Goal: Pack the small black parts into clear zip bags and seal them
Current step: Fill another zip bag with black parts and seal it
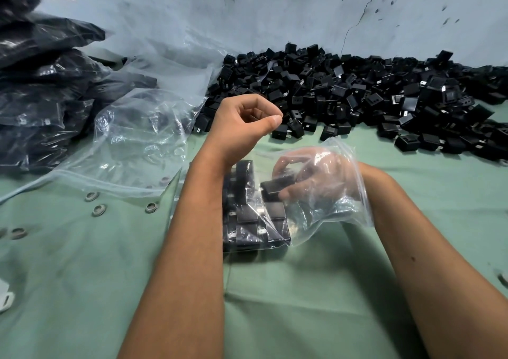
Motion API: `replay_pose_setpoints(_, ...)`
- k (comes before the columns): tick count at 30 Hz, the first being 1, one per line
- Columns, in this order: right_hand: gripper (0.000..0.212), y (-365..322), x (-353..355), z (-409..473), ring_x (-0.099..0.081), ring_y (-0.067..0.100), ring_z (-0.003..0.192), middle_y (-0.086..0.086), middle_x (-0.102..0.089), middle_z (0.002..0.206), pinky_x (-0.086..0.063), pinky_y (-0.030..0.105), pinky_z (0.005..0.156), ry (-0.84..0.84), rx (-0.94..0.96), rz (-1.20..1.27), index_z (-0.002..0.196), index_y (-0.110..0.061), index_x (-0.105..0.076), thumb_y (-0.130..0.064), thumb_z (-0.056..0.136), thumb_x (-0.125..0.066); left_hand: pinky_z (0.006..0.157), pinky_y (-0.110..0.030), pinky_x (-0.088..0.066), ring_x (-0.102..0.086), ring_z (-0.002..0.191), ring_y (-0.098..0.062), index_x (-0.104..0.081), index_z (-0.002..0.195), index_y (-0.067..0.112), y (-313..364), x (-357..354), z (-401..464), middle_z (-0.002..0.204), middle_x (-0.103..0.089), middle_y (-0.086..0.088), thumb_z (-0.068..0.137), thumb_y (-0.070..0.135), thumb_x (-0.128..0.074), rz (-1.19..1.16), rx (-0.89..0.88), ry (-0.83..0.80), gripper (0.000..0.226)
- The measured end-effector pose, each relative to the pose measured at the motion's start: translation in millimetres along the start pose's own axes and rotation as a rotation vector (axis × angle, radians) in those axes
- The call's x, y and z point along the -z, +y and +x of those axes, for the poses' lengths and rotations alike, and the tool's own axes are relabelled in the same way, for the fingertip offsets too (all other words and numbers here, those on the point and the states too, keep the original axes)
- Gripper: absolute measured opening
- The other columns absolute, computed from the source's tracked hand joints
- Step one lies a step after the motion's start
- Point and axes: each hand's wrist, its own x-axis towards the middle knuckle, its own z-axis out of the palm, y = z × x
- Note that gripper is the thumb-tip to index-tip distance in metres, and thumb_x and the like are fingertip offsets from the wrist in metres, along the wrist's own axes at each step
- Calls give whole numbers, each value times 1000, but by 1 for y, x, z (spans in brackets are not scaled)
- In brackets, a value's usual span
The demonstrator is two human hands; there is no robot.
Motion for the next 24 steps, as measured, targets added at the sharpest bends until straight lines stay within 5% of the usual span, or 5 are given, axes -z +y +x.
replay_pose_setpoints(2, 50, -4, 0, -2, -69, 16, 80, 2, -70, 92, -59, 46, 84, 23, -2, -45, 101, -15, -66, -44, 63, -83, 63, -20, -46, -53, 69, -15, -76, 84, 11, 0, 0, 0, 76, -61, -8, 87, 6, -76, -1, 0, -2, 6)
replay_pose_setpoints(8, 29, 5, 15, -9, -68, 2, 72, -11, -67, 89, -53, 25, 67, 110, -114, -154, 114, -27, -65, -13, 91, -76, 63, -22, -46, -54, 68, -15, -76, 84, 11, -3, 0, -1, 75, -62, -8, 87, 6, -76, 10, 20, 8, 6)
replay_pose_setpoints(14, 28, 9, 7, -5, -69, 31, 102, 14, -73, 113, -56, 43, 94, 218, -174, -258, 103, -24, -70, -18, 80, -85, 64, -23, -46, -53, 70, -16, -76, 84, 11, -4, 0, -2, 77, -62, -10, 88, 7, -76, 18, 27, 12, 6)
replay_pose_setpoints(19, 20, 0, 8, -4, -69, 27, 94, 9, -73, 103, -61, 34, 83, 194, -227, -212, 111, -7, -69, -19, 95, -72, 63, -24, -45, -53, 70, -17, -76, 85, 9, -3, 0, -2, 77, -61, -12, 88, 6, -75, 22, 38, 15, 5)
replay_pose_setpoints(24, 31, -12, 7, -3, -65, 37, 95, 28, -67, 109, -53, 49, 92, 179, -193, -249, 110, 10, -67, -15, 107, -48, 63, -22, -44, -52, 69, -16, -76, 85, 9, -2, 0, -3, 75, -60, -10, 89, 5, -75, 19, 47, 17, 5)
